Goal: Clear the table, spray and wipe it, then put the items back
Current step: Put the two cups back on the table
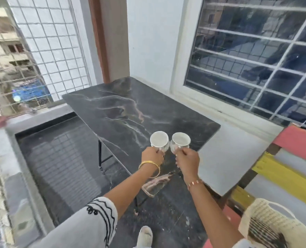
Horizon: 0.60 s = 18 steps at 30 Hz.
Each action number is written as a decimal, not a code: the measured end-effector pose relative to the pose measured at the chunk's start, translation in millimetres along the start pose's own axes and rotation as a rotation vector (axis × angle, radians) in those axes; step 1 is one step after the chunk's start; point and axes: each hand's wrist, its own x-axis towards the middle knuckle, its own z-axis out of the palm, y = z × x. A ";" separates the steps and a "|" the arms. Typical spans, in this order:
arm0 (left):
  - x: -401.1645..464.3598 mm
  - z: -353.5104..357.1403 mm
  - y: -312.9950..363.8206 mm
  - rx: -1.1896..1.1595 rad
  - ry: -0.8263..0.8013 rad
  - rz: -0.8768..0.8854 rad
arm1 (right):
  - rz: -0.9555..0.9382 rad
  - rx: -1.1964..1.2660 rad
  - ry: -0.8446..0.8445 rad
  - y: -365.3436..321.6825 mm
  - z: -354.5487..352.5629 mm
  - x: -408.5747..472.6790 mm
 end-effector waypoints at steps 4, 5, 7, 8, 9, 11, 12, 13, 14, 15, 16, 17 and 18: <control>62.3 -23.1 -14.2 -0.046 0.060 -0.059 | 0.052 0.041 -0.039 3.8 58.5 39.1; 79.1 -28.9 -17.9 -0.050 0.071 -0.065 | 0.067 0.063 -0.046 2.2 72.7 50.1; 115.1 -41.6 -19.8 -0.014 0.061 -0.090 | 0.088 0.087 -0.050 -1.6 102.9 74.1; 126.2 -47.7 -19.1 0.001 0.060 -0.097 | 0.099 0.087 -0.049 -1.5 114.5 82.8; 141.0 -54.2 -20.4 0.004 0.063 -0.096 | 0.104 0.086 -0.047 -3.2 126.8 91.5; 168.0 -67.0 -17.3 0.024 0.063 -0.110 | 0.105 0.071 -0.033 -9.2 149.1 110.0; 181.3 -72.8 -16.0 0.031 0.064 -0.114 | 0.102 0.052 -0.030 -10.7 159.5 119.0; 194.9 -77.9 -16.8 0.032 0.068 -0.112 | 0.097 0.034 -0.029 -10.8 169.2 126.2; 206.7 -83.7 -17.1 0.030 0.061 -0.120 | 0.096 0.017 -0.031 -11.8 178.5 132.5; 217.5 -87.9 -18.3 0.022 0.056 -0.123 | 0.096 0.000 -0.033 -13.6 185.4 137.5; 227.4 -91.7 -20.8 0.021 0.048 -0.131 | 0.094 -0.014 -0.031 -14.6 190.8 142.3; 235.4 -94.9 -22.3 0.022 0.044 -0.132 | 0.088 -0.026 -0.030 -15.0 195.3 147.0; 243.1 -98.7 -22.8 0.019 0.042 -0.137 | 0.087 -0.037 -0.026 -15.8 200.5 151.6</control>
